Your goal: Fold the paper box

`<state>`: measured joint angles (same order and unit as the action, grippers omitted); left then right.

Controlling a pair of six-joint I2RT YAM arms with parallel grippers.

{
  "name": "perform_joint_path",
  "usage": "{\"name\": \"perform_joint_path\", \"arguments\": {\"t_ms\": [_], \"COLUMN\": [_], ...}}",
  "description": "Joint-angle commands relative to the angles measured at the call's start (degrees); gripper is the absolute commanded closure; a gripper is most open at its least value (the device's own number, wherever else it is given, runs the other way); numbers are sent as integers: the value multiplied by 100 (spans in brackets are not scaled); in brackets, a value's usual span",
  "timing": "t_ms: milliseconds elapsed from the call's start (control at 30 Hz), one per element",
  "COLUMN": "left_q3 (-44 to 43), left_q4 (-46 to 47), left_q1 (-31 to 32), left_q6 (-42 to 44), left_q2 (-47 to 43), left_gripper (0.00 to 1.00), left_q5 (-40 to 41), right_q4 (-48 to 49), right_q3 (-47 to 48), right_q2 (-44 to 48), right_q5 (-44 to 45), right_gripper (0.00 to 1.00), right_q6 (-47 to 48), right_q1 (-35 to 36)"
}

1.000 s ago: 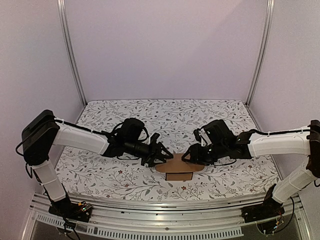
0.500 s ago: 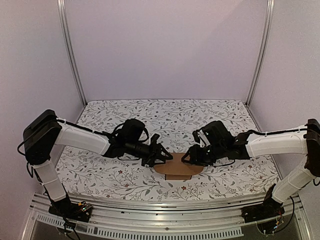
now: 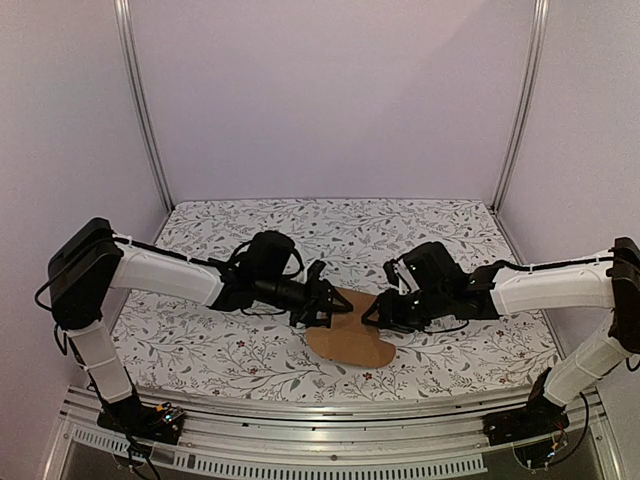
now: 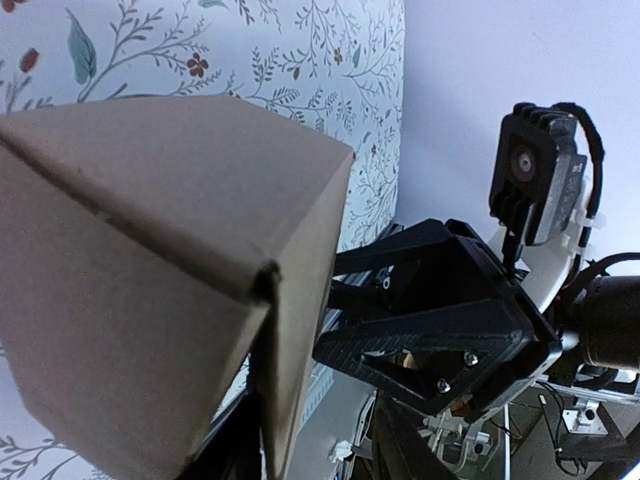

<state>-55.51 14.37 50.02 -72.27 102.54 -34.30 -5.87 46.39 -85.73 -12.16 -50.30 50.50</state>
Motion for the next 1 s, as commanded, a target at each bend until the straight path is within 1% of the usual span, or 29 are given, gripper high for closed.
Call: {"name": "perform_joint_path", "arguments": {"t_ms": [0, 200, 367, 633, 967], "left_q3": [-49, 423, 523, 432, -17], "left_q4": [204, 2, -853, -1532, -2860], "left_q1": [130, 118, 89, 25, 25], "left_q6": [88, 323, 903, 1384, 2199], "left_q2": [50, -2, -143, -271, -355], "left_gripper": [63, 63, 64, 65, 65], "left_q5": [-58, 84, 503, 781, 1239], "right_q4": [156, 54, -154, -333, -884], "right_q3": [-18, -36, 89, 157, 396], "right_q2": [-93, -123, -227, -468, -612], "right_q5": [-67, 29, 183, 331, 855], "right_gripper": [63, 64, 68, 78, 79], "right_q6": [38, 114, 267, 454, 855], "right_q1": [100, 100, 93, 113, 208]}}
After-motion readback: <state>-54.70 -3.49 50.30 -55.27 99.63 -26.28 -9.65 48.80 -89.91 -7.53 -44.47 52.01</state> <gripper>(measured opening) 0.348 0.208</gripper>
